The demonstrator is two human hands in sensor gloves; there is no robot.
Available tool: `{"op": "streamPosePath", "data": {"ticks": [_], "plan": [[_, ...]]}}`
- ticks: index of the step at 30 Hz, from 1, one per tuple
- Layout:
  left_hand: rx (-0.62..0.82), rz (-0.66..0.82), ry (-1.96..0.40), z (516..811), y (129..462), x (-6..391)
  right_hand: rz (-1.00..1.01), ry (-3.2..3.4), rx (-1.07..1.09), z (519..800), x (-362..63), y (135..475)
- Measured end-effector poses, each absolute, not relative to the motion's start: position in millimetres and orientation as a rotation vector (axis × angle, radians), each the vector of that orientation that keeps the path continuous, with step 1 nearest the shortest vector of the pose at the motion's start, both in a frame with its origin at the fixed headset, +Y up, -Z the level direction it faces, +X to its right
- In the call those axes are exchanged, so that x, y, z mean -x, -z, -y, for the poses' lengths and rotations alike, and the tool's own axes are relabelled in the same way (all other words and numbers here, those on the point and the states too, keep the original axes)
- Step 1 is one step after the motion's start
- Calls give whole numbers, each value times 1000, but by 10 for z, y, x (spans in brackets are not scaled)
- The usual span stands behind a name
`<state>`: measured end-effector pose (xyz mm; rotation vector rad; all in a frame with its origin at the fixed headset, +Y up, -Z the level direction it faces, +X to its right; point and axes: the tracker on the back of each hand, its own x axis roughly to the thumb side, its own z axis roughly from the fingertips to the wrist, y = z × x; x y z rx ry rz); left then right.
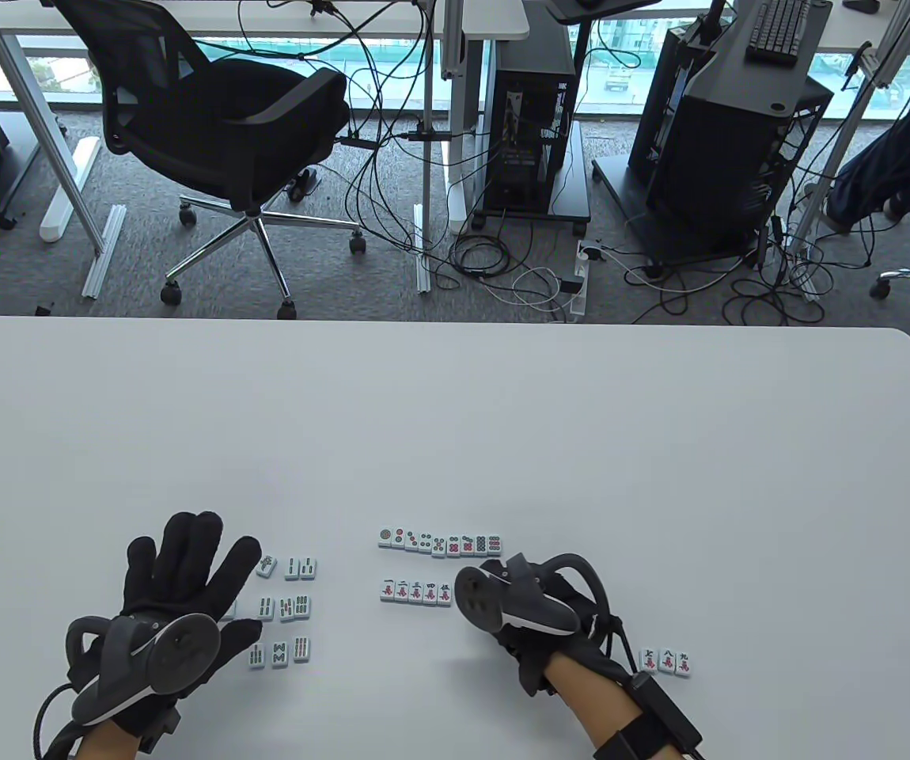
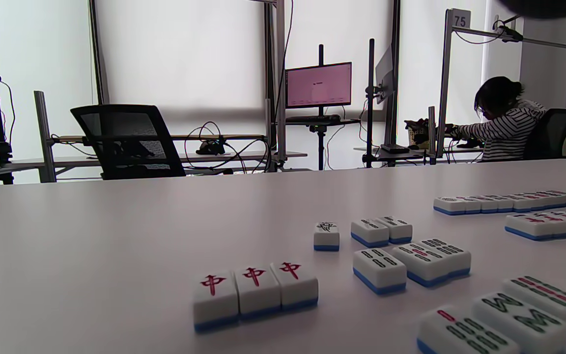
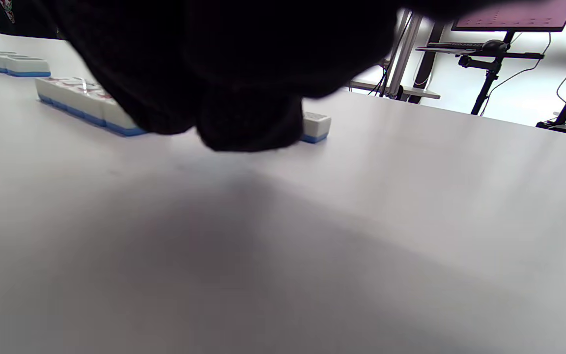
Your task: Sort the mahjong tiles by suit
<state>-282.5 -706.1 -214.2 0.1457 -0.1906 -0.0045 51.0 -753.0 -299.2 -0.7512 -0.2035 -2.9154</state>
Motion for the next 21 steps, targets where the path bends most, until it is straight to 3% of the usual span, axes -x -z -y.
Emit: {"op": "streamPosePath", "data": {"ticks": [8,17,21], "plan": [[-164,195,-8,7050,2134,2840,294,2931,727,7625,-346,3089],[-164,191,-4,7050,2130,2842,231,2959,771,7614,-378,3069],[-159,188,1,7047,2128,2844,151,2948,791,7461,-533,2978]]}}
